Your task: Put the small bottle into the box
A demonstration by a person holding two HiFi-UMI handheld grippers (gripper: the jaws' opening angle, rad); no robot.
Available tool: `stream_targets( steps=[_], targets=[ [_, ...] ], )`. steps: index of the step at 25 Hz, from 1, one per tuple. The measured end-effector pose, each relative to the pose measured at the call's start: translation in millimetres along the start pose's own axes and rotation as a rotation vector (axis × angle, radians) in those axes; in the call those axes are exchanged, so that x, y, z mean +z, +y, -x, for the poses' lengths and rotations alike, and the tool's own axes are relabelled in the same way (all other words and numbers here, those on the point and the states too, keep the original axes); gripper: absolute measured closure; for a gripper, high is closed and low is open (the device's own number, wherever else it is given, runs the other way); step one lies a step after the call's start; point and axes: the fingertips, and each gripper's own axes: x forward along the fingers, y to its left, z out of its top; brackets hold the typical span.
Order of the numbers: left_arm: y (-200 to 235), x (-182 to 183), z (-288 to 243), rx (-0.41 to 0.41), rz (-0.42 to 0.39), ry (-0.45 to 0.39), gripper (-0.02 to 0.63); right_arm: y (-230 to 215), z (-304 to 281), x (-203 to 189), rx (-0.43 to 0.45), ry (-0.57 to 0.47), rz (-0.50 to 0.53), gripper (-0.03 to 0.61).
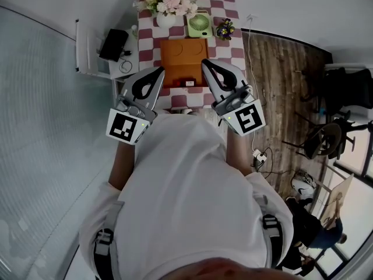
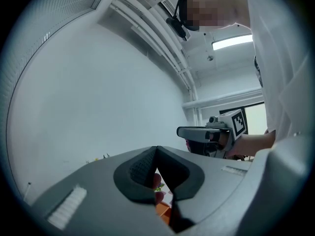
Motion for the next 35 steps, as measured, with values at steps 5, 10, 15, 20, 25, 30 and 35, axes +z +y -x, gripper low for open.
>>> stream_targets(
  steps=[5,10,15,20,25,30,35],
  targets=[
    [-9,0,-5,-0.027,0.006,0.007,0.614,-3,10,-2,-0.024,0.015,-0.002,0.578],
    [-15,0,-2,0.006,0.06,0.003,0.614,-1,13,-8,-0.012,0.03,-0.019,0.578],
    [-10,-11,14,0.04,0.046,0.038,0.614,7,4,-13,0.029,0.036,-0.02,0.578],
    [-5,-14,24,0.071,0.042,0.046,0.614,12,-1,-7,0.049,0.01,-0.039,0.577],
    [-8,-14,25,0.076,0.034,0.05,0.614,11,2,1,0.057,-0.006,-0.055,0.577],
    [-16,-12,24,0.07,0.045,0.048,0.614,14,6,2,0.04,-0.003,-0.02,0.577],
    [-21,-13,25,0.062,0.035,0.055,0.614,16,10,2,0.044,-0.01,-0.028,0.578]
  ],
)
